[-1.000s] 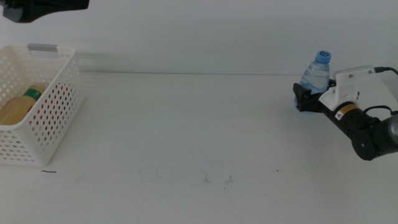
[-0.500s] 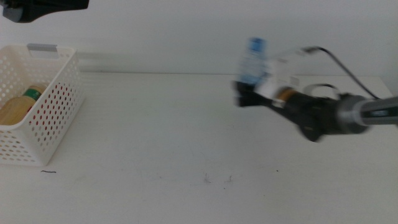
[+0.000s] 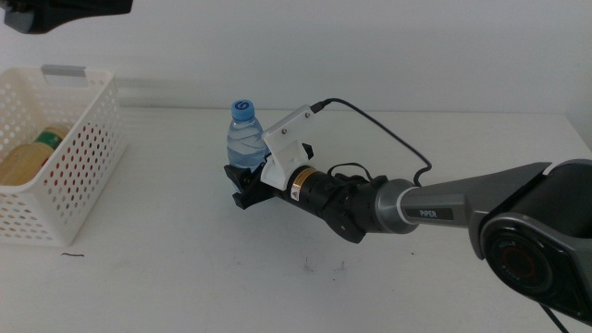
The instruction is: Use arms to grab the bottles and put them into the dustbin to the left of the table.
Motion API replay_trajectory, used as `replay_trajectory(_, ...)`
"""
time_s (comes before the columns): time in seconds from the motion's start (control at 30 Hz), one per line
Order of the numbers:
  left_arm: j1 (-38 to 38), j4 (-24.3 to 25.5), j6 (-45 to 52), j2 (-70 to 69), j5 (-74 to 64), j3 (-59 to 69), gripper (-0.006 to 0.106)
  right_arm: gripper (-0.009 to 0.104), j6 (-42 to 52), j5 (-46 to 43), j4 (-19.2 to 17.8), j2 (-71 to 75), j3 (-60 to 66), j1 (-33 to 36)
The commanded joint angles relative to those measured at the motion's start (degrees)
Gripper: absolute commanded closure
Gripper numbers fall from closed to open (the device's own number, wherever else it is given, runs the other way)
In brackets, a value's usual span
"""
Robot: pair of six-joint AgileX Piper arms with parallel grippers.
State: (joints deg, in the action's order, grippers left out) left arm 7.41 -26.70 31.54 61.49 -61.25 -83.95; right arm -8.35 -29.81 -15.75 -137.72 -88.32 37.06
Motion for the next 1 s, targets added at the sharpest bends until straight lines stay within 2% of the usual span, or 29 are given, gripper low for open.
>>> replay_trajectory(0.0,0.11,-0.07,-0.07,-0.14,0.73,-0.02,0.007,0.068,0.36,-1.82,1.96,-0.41,-0.85,0.18)
replay_trajectory(0.1,0.11,-0.07,-0.07,-0.14,0.73,-0.02,0.007,0.020,0.21,3.23,4.36,0.19,-0.85,0.31)
replay_trajectory(0.13,0.11,-0.07,-0.07,-0.14,0.73,-0.02,0.007,0.008,0.21,6.15,4.58,1.06,-0.57,0.45)
replay_trajectory(0.17,0.11,-0.07,-0.07,-0.14,0.73,-0.02,0.007,0.003,0.21,9.87,4.44,2.69,-0.08,0.61)
replay_trajectory(0.27,0.11,-0.07,-0.07,-0.14,0.73,-0.02,0.007,0.005,-2.16,19.94,4.49,9.38,4.54,0.72)
replay_trajectory(0.43,0.11,-0.07,-0.07,-0.14,0.73,-0.02,0.007,0.006,-4.72,26.41,4.87,28.77,19.01,0.76)
replay_trajectory(0.53,0.11,-0.07,-0.07,-0.14,0.73,-0.02,0.007,0.007,-6.66,35.64,5.00,42.88,25.98,1.49)
replay_trajectory(0.6,0.11,0.16,-0.07,-0.14,0.73,-0.02,0.007,0.007,-6.04,46.33,4.88,52.06,25.73,1.85)
replay_trajectory(0.67,0.11,0.16,-0.07,-0.14,0.73,-0.02,0.007,0.007,-4.35,51.44,4.99,59.77,24.57,1.85)
replay_trajectory(0.83,0.11,0.16,-0.07,-0.14,0.73,-0.02,0.007,0.007,-2.07,58.85,5.53,69.57,21.65,1.85)
replay_trajectory(0.97,0.11,0.16,-0.07,-0.14,0.73,-0.02,0.007,0.007,-2.07,59.58,5.54,71.69,21.43,1.85)
